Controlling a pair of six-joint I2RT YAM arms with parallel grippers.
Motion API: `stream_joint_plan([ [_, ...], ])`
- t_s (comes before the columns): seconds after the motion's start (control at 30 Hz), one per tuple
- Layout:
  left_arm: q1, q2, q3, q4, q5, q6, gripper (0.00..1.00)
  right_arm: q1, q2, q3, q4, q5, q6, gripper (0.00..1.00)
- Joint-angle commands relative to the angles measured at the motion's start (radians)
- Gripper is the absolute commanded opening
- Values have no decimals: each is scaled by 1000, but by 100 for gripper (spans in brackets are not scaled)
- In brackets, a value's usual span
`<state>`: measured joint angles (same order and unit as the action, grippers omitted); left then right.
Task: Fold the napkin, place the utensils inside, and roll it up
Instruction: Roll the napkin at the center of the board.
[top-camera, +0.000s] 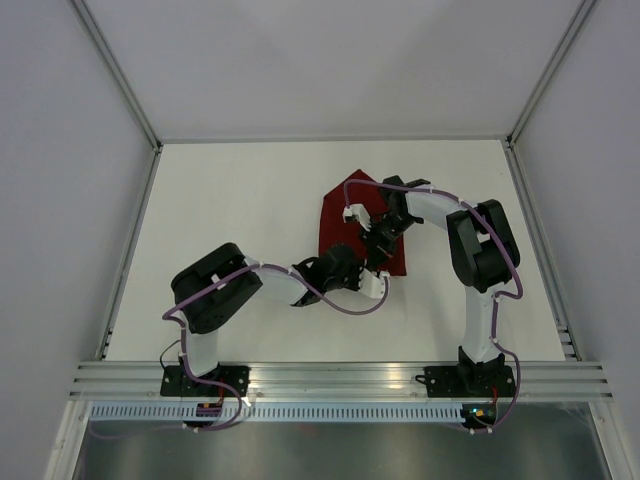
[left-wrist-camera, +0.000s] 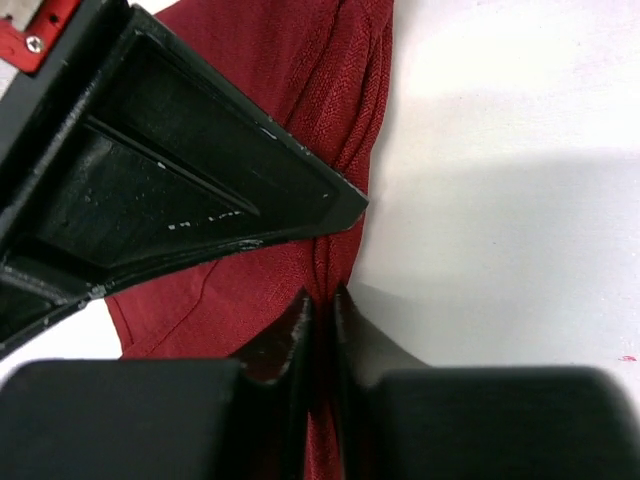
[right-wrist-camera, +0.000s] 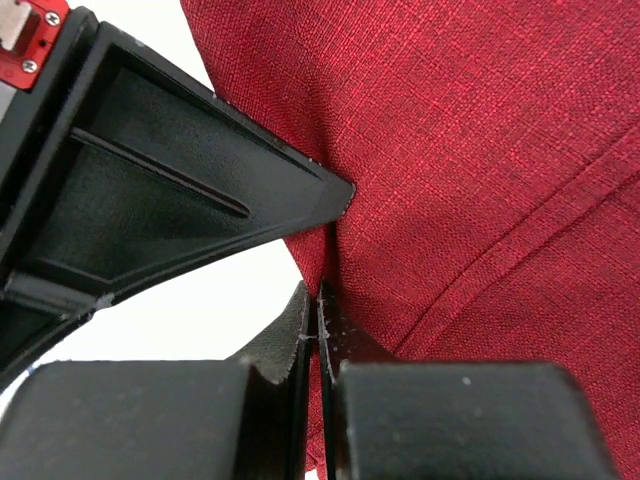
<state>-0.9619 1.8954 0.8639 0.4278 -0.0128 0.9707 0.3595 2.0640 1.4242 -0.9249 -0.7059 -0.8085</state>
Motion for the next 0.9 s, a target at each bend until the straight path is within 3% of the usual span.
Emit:
stream_joint_plan([
  [0.0, 8, 33, 52, -165, 51, -1, 13, -5, 7, 32, -20, -47, -34, 4],
  [0.03, 8, 31, 64, -175, 57, -18, 4, -5, 4, 30, -19, -47, -32, 5],
  [0.17, 8, 19, 78, -202, 97, -52, 2, -5, -10, 21, -3, -47, -18, 10],
  [0.4, 8, 11, 119, -293, 163, -128, 2, -19, -87, -10, 61, -47, 55, 44],
  [0.5, 8, 5, 124, -316, 191, -153, 2, -42, -134, -30, 107, -41, 118, 52],
  [0.87, 14, 10, 182, -414, 257, -253, 2, -175, -344, -183, 378, 49, 357, 57],
])
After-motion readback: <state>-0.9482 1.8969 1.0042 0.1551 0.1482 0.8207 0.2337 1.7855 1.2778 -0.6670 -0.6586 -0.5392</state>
